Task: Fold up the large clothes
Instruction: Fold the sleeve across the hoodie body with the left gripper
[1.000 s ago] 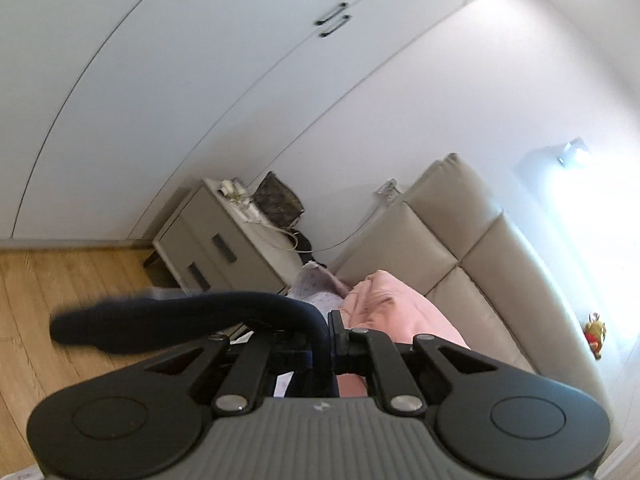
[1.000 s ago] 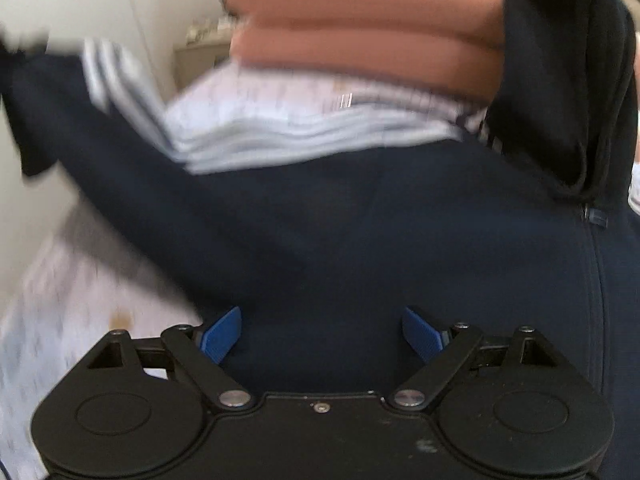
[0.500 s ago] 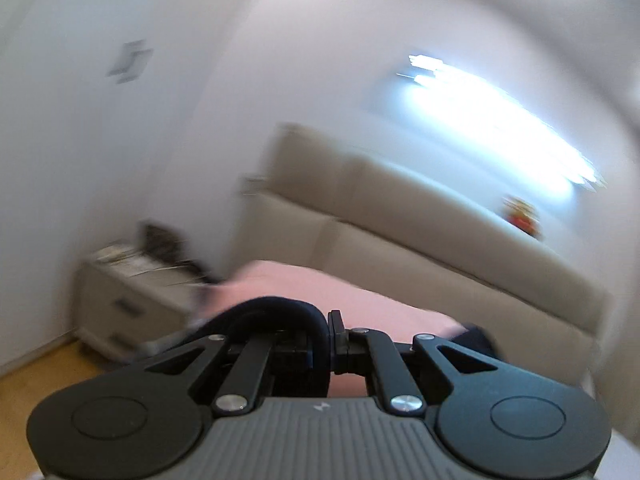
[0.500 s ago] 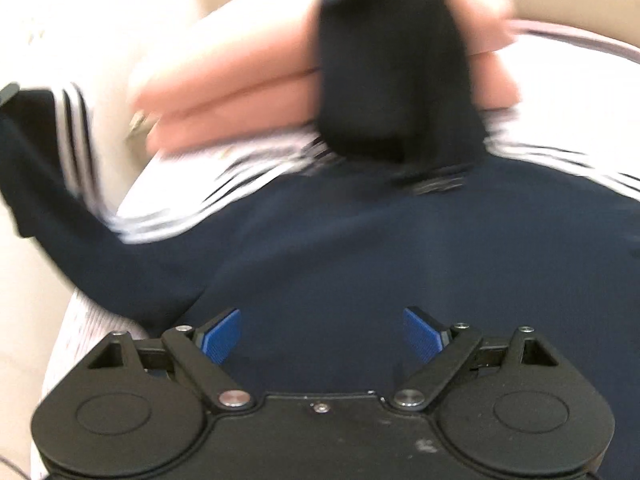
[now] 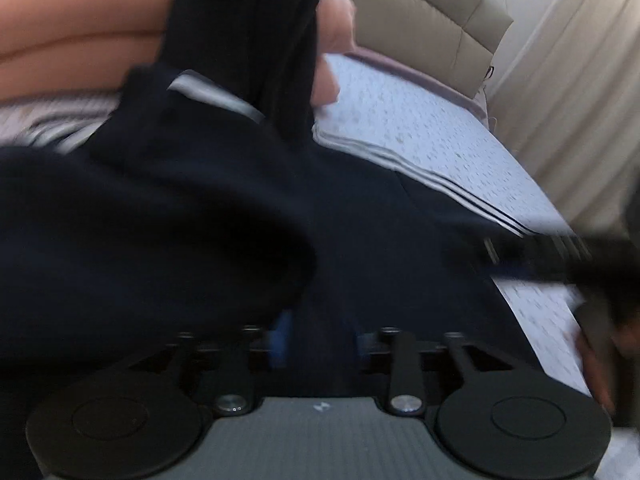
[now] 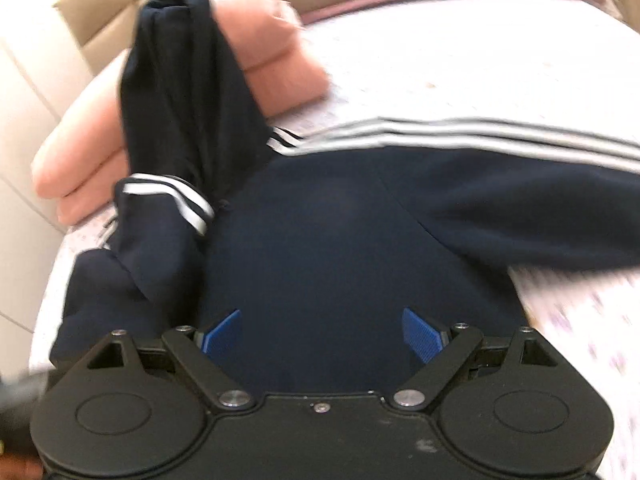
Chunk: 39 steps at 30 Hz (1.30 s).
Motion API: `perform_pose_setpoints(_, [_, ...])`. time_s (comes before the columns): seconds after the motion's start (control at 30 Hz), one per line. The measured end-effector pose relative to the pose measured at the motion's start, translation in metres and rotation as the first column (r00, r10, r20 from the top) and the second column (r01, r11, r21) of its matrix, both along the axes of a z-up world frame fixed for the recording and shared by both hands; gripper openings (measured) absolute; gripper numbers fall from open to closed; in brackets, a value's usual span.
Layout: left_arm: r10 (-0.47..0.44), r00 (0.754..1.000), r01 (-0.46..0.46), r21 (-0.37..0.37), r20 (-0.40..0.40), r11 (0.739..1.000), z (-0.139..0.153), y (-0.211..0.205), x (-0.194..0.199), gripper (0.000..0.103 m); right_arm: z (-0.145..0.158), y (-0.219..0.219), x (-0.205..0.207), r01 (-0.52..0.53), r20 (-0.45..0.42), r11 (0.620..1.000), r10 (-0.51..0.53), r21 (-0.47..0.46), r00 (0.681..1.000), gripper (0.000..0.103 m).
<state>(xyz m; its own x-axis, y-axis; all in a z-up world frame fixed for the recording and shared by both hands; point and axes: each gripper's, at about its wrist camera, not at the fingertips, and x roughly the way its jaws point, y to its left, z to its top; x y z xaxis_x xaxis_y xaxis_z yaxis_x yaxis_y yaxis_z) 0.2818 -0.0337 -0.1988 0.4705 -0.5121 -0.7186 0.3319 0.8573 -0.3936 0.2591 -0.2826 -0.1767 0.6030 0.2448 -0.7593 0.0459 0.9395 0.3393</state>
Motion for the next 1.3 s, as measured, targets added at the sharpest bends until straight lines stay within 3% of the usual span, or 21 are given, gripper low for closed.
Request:
perform_pose_setpoints(0.13, [0.163,0.986,-0.163,-0.028,-0.033,0.986,0.022,0.088,0.015,0.059,0.02,0.07,0.038,-0.198,0.125,0.976,0.208,-0.088,0.97,0.103])
perform_pose_setpoints(0.23, [0.304,0.951,-0.305,-0.013,-0.048,0.952,0.026,0.152,0.053,0.058,0.021,0.139,0.066,-0.345,0.144,0.918,0.375,-0.195,0.916,0.103])
perform_pose_setpoints(0.33, [0.328,0.941,-0.329,-0.005,-0.087,0.944,0.017,0.185,0.103,0.056,0.005,0.191,0.09,-0.394,0.107,0.882,0.432,-0.259,0.896,0.103])
perform_pose_setpoints(0.47, [0.31,0.935,-0.331,-0.106,-0.176,0.938,-0.015,0.216,0.141,0.056,-0.022,0.237,0.122,-0.406,0.025,0.84,0.444,-0.36,0.896,0.103])
perform_pose_setpoints(0.53, [0.312,0.938,-0.33,-0.114,-0.149,0.937,-0.021,0.218,0.146,0.055,-0.037,0.239,0.133,-0.407,-0.007,0.828,0.439,-0.387,0.899,0.102])
perform_pose_setpoints(0.57, [0.295,0.946,-0.31,-0.115,-0.131,0.944,-0.023,0.215,0.147,0.036,-0.041,0.239,0.136,-0.405,-0.011,0.828,0.435,-0.387,0.9,0.099])
perform_pose_setpoints(0.6, [0.284,0.952,-0.295,-0.098,-0.112,0.95,-0.024,0.212,0.147,0.009,-0.039,0.23,0.132,-0.397,0.032,0.853,0.432,-0.338,0.901,0.073])
perform_pose_setpoints(0.63, [0.27,0.96,-0.277,-0.103,-0.081,0.955,-0.023,0.21,0.149,0.009,-0.035,0.223,0.129,-0.388,0.073,0.884,0.418,-0.26,0.905,0.014])
perform_pose_setpoints(0.67, [0.279,0.96,-0.28,-0.117,-0.028,0.953,-0.015,0.208,0.14,0.008,-0.022,0.211,0.12,-0.325,0.137,0.927,0.352,-0.187,0.926,0.011])
perform_pose_setpoints(0.7, [0.294,0.955,-0.288,-0.121,0.031,0.95,-0.006,0.205,0.133,0.008,-0.008,0.199,0.11,-0.279,0.21,0.949,0.306,-0.149,0.929,0.011])
perform_pose_setpoints(0.77, [0.327,0.938,-0.301,-0.195,0.114,0.933,0.006,0.208,0.117,0.008,0.025,0.166,0.082,-0.234,0.39,0.971,0.233,-0.046,0.891,0.011])
perform_pose_setpoints(0.8, [0.347,0.93,-0.317,-0.213,0.121,0.924,0.004,0.21,0.118,0.008,0.04,0.139,0.066,-0.181,0.464,0.983,0.149,0.025,0.873,0.011])
perform_pose_setpoints(0.83, [0.361,0.926,-0.329,-0.23,0.113,0.916,0.002,0.214,0.118,0.008,0.048,0.112,0.055,-0.117,0.481,0.987,0.051,0.107,0.875,0.011])
perform_pose_setpoints(0.87, [0.366,0.926,-0.337,-0.237,0.093,0.911,-0.002,0.217,0.118,0.008,0.048,0.082,0.045,-0.036,0.467,0.977,-0.067,0.209,0.882,0.011])
perform_pose_setpoints(0.93, [0.382,0.921,-0.364,-0.194,0.07,0.911,-0.013,0.22,0.116,0.009,0.029,0.024,0.027,0.134,0.378,0.919,-0.281,0.37,0.882,0.018])
perform_pose_setpoints(1.03, [0.357,0.932,-0.343,-0.17,0.061,0.924,-0.02,0.228,0.103,0.02,-0.026,-0.036,0.024,0.319,0.112,0.853,-0.395,0.413,0.912,0.044])
perform_pose_setpoints(1.07, [0.346,0.937,-0.332,-0.192,0.046,0.924,-0.021,0.229,0.098,0.026,-0.045,-0.051,0.024,0.335,0.053,0.832,-0.397,0.442,0.916,0.05])
perform_pose_setpoints(1.1, [0.329,0.944,-0.316,-0.213,0.029,0.925,-0.019,0.231,0.091,0.033,-0.064,-0.062,0.026,0.34,0.009,0.816,-0.389,0.468,0.921,0.062])
perform_pose_setpoints(1.17, [0.296,0.955,-0.288,-0.217,0.0,0.933,-0.016,0.228,0.076,0.04,-0.086,-0.076,0.031,0.342,-0.027,0.801,-0.378,0.491,0.925,0.078])
perform_pose_setpoints(1.3, [0.217,0.972,-0.229,-0.164,-0.088,0.96,-0.028,0.21,0.048,0.04,-0.096,-0.084,0.049,0.29,0.056,0.788,-0.379,0.543,0.924,0.089])
